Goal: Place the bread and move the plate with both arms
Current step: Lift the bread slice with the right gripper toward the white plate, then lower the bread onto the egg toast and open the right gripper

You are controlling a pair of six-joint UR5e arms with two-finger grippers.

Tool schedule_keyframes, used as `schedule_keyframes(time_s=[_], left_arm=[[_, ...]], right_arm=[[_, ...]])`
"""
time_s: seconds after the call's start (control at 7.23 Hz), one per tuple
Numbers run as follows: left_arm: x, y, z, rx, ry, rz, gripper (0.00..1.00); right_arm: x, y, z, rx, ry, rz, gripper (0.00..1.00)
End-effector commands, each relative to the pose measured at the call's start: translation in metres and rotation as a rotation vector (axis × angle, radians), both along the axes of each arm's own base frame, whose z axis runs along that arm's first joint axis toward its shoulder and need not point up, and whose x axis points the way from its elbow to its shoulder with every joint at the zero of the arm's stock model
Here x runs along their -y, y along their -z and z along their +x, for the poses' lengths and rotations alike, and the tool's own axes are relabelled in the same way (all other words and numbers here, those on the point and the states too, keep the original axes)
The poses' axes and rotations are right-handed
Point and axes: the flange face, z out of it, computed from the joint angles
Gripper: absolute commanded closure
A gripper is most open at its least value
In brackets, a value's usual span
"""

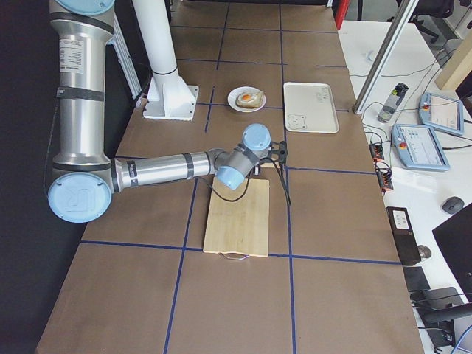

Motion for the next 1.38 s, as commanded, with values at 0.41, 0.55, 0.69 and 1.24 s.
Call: schedule_keyframes(time_s=[0.41,0.55,0.69,1.24], left_arm=[[0.0,0.0,0.0,0.0,0.0,0.001,0.0],[0.0,0.0,0.0,0.0,0.0,0.001,0.0],[0.0,0.001,0.0,0.0,-0.001,0.003,0.0],[0.0,0.001,0.0,0.0,-0.001,0.003,0.0]], right_arm=[[-0.008,0.214,-0.199,0.199,-0.041,-0.101,1.0],[-0.034,0.231,-0.246,0.209,-0.071,-0.077,1.0],[-0.053,0.239,-0.274,0.208,-0.094,-0.064,1.0],[-0.123,0.241,-0.345,0.214,-0.312,-0.127,1.0]])
